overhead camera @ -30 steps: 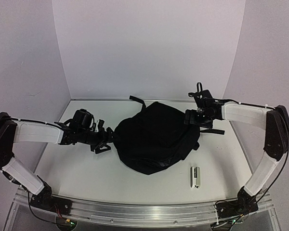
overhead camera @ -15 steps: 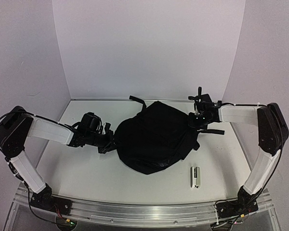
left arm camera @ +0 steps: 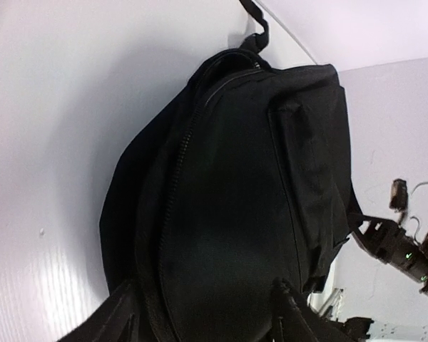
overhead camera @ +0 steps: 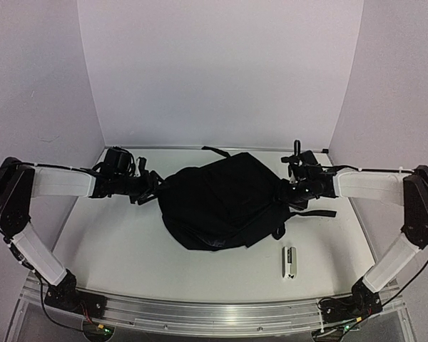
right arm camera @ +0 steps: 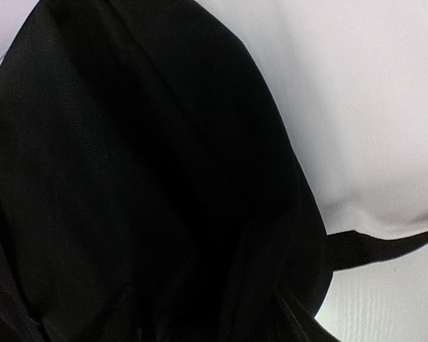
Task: Pack the student bag
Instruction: Adjust the student bag at the center of the board.
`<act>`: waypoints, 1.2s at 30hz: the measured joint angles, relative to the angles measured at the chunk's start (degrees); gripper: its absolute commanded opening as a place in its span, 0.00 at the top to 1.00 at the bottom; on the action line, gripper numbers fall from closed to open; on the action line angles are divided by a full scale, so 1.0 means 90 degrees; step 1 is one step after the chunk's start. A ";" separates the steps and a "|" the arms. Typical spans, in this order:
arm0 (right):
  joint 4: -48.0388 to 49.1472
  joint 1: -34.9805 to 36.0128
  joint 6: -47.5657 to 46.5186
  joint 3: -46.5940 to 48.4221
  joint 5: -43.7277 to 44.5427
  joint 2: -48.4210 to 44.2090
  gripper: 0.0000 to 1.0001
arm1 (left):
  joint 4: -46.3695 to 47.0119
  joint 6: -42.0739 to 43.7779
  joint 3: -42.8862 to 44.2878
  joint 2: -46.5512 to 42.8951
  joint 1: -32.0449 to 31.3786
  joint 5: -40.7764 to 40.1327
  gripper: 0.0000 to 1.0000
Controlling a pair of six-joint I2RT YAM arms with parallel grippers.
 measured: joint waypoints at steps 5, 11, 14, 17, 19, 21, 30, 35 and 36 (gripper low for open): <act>-0.0327 0.0615 0.0448 -0.0231 0.0166 -0.0712 0.26 | -0.1060 0.1080 0.0073 -0.1023 -0.0767 -0.1159 0.23; -0.0589 0.1850 0.1556 -0.0554 0.0418 -0.1220 0.33 | -0.1613 0.1776 0.0122 -0.1925 -0.1173 -0.1925 0.22; -0.0648 0.2418 0.2131 -0.0622 0.0578 -0.1270 0.27 | -0.1713 0.1875 0.0092 -0.2183 -0.1150 -0.2054 0.22; -0.0630 0.2685 0.2588 -0.0693 0.0750 -0.1292 0.23 | -0.1658 0.1976 -0.0055 -0.2351 -0.1157 -0.1940 0.19; -0.0630 0.2697 0.2818 -0.0829 0.0988 -0.1333 0.23 | -0.1674 0.1991 -0.0144 -0.2356 -0.1163 -0.1910 0.17; -0.0657 0.2686 0.2976 -0.0958 0.1230 -0.1346 0.23 | -0.1765 0.1955 -0.0160 -0.2282 -0.1174 -0.1991 0.16; -0.0743 0.2510 0.3070 -0.1254 0.2026 -0.1254 0.68 | -0.1938 0.1611 -0.0179 -0.2127 -0.1104 -0.2175 0.13; -0.0557 0.2270 0.2378 -0.0910 0.2252 -0.0596 0.99 | -0.1880 0.1325 -0.0225 -0.2125 -0.1070 -0.2064 0.13; -0.0514 0.2172 0.2230 -0.0816 0.2230 -0.0453 1.00 | -0.1843 0.1285 -0.0246 -0.2125 -0.1064 -0.2028 0.13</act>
